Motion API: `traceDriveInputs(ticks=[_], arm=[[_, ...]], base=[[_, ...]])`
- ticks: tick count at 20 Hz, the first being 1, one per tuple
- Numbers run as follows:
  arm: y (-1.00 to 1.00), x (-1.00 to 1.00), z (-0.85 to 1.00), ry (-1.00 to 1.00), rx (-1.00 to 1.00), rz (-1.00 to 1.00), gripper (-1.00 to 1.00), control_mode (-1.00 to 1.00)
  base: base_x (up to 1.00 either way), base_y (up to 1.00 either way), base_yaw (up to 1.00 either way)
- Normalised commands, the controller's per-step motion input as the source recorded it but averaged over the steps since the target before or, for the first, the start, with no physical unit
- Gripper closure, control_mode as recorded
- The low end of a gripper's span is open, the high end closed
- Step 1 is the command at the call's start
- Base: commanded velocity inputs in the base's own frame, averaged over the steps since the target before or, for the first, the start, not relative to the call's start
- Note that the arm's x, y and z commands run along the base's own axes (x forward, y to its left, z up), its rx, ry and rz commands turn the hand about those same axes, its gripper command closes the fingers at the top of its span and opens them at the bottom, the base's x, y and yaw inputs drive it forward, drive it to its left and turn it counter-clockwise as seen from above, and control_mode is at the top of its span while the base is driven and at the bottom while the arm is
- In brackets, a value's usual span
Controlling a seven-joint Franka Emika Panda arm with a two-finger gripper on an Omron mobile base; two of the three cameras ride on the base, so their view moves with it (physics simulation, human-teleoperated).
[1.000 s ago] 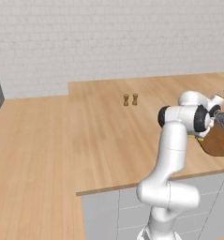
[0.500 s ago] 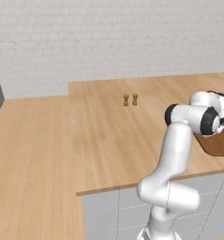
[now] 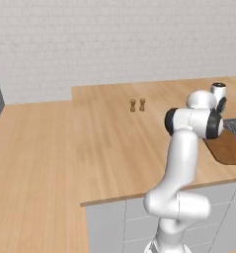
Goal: Pick up the sponge from the counter and clean the cutting board by briefly scrubbing or pressing down on the cutting board. Once finished, release the sponge.
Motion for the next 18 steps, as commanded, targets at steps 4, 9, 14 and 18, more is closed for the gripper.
traceDriveInputs(ticks=[4, 9, 14, 18], arm=[[-0.89, -0.21, 0.31, 0.33, -0.06, -0.01, 1.00, -1.00], [-1.00, -0.87, 0.10, -0.12, 0.18, 0.15, 1.00, -1.00], [-0.73, -0.72, 0.00, -0.18, 0.16, 0.28, 1.00, -1.00], [0.00, -0.10, -0.55, 0.07, -0.10, 0.17, 1.00, -1.00]], base=[[0.00, 0.00, 0.00], [0.00, 0.00, 0.00], [0.00, 0.00, 0.00], [0.00, 0.00, 0.00]])
